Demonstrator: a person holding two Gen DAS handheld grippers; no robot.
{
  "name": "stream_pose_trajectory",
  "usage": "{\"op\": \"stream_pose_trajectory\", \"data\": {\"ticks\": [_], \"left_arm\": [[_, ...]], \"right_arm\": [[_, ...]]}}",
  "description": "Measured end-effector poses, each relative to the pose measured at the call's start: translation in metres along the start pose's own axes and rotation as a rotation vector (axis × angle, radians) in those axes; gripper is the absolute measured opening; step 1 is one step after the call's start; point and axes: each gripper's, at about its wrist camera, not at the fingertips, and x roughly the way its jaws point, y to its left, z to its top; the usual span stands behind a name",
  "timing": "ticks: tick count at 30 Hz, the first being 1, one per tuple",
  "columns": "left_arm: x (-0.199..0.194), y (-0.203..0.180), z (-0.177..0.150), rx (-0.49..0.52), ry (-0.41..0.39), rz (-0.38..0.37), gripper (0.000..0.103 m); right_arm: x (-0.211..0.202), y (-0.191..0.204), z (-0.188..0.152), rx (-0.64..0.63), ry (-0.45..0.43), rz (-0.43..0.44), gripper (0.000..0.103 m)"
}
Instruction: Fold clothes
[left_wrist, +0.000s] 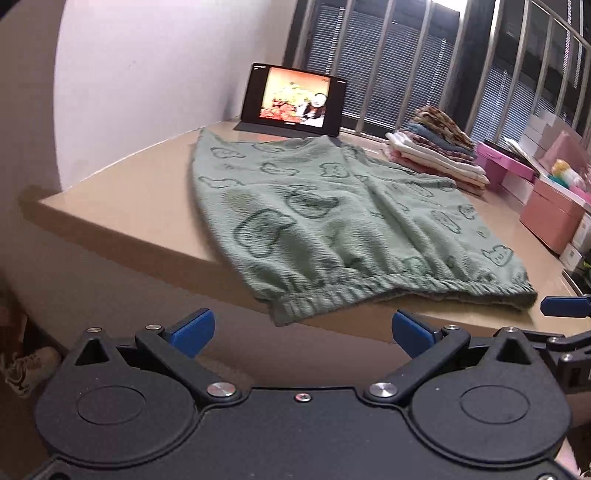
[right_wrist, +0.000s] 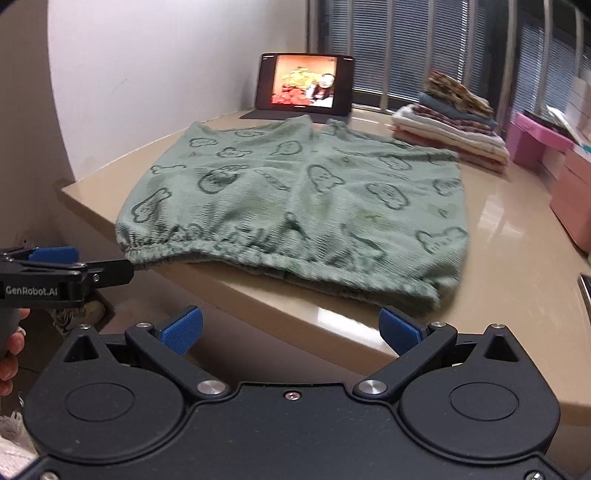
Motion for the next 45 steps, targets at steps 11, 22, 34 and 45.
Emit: {"op": "stream_pose_trajectory", "data": {"ticks": [11, 22, 34, 45], "left_arm": [[0.021, 0.052, 0.011, -0.197, 0.048, 0.003, 0.103], [0.055, 0.076, 0.015, -0.383, 0.082, -0.099, 0.091], [0.071, 0.087, -0.01, -0.431, 0.016, -0.313, 0.064], [0.074, 0.105, -0.028, -0.5, 0.018, -0.492, 0.03]], "right_arm": [[0.022, 0.039, 0.058, -0.146, -0.013, 0.113, 0.102], [0.03, 0.053, 0.193, -0.19, -0.014, 0.314, 0.102], [0.085, 0.119, 0.289, -0.284, 0.137, 0.431, 0.102], [0.175, 0.177, 0.335, -0.344, 0.242, 0.324, 0.099]]}}
